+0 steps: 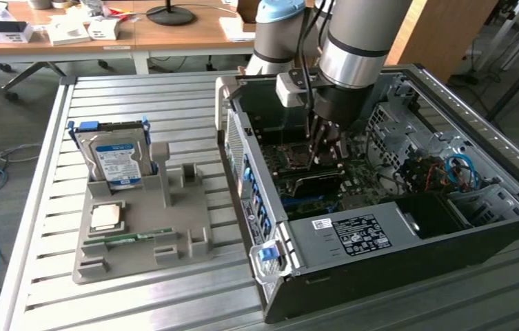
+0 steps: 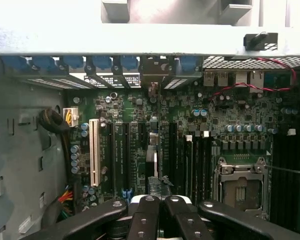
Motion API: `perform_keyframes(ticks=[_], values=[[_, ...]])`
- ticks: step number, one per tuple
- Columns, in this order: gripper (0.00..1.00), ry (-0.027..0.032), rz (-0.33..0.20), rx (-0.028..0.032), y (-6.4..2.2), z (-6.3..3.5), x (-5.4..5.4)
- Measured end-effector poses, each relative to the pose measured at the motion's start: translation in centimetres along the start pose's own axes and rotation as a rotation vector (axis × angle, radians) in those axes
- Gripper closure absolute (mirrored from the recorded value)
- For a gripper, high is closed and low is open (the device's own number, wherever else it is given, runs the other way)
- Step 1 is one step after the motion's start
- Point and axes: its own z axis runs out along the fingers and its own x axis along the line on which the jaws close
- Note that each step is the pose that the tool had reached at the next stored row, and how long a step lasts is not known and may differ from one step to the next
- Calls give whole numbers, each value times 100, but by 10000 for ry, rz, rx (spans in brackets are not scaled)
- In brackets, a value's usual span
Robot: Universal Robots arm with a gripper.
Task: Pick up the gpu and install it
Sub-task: 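Press down on the gpu until it lock into place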
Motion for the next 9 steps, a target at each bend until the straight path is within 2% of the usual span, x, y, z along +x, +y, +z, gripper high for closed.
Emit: perform_keyframes(ticks=[5, 9], values=[[89, 0, 0, 0, 4, 67, 2], [89, 3, 0, -1, 5, 67, 2]])
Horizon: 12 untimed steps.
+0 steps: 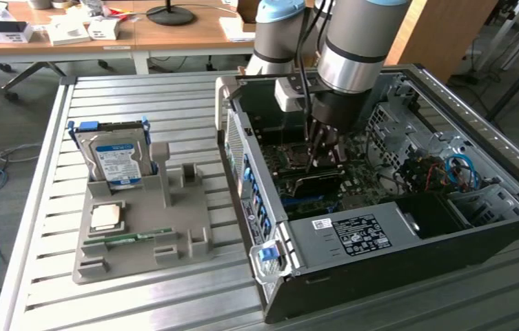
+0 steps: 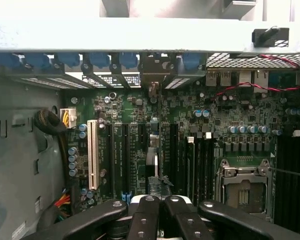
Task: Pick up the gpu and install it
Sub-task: 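Press down on the gpu until it lock into place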
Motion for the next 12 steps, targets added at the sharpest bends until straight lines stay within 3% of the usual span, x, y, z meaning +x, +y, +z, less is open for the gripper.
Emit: perform_keyframes(ticks=[12], values=[[89, -10, -1, 0, 2, 92, -49]])
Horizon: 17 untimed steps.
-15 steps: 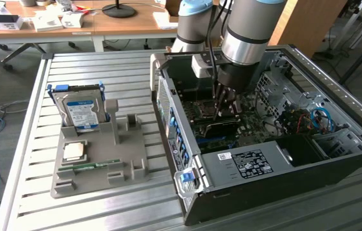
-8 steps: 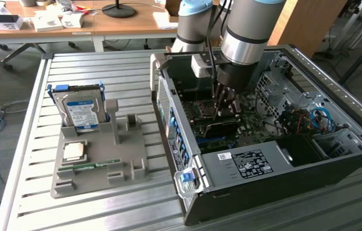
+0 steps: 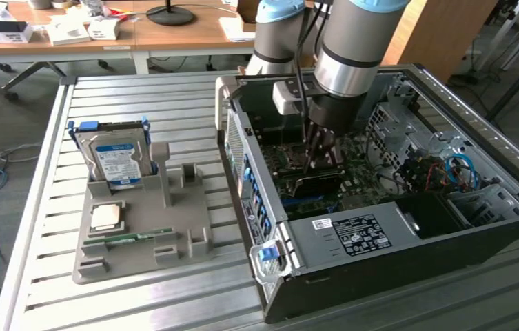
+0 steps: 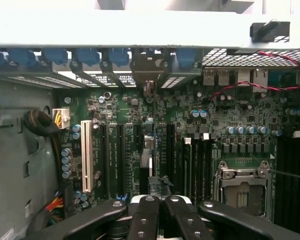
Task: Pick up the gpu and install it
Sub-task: 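Press down on the gpu until it lock into place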
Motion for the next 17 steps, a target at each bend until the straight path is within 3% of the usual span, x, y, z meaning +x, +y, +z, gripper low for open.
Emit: perform_keyframes(ticks=[17], values=[[89, 0, 0, 0, 0, 63, 1]])
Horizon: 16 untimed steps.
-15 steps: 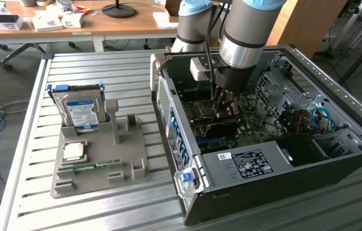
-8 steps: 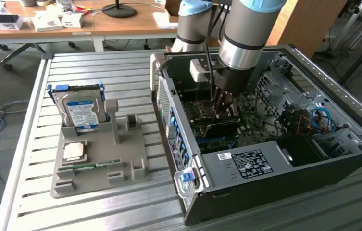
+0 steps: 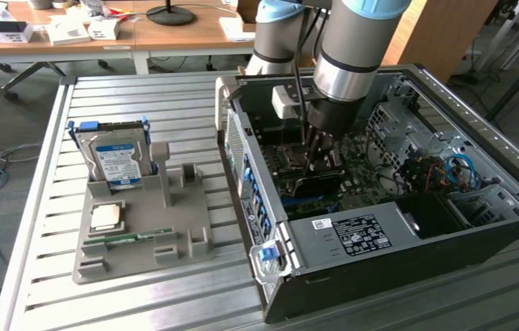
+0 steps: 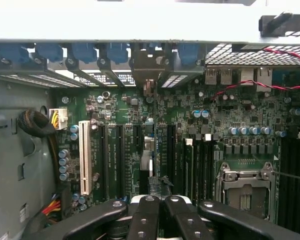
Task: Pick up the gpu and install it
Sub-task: 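Press down on the gpu until it lock into place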
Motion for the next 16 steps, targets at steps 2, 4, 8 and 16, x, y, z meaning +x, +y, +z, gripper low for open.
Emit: perform_keyframes(ticks=[2, 4, 8, 16], values=[[89, 3, 0, -1, 0, 4, 0], [89, 0, 0, 1, 0, 10, 0], [89, 0, 0, 0, 0, 11, 0], [89, 1, 0, 0, 0, 15, 0]])
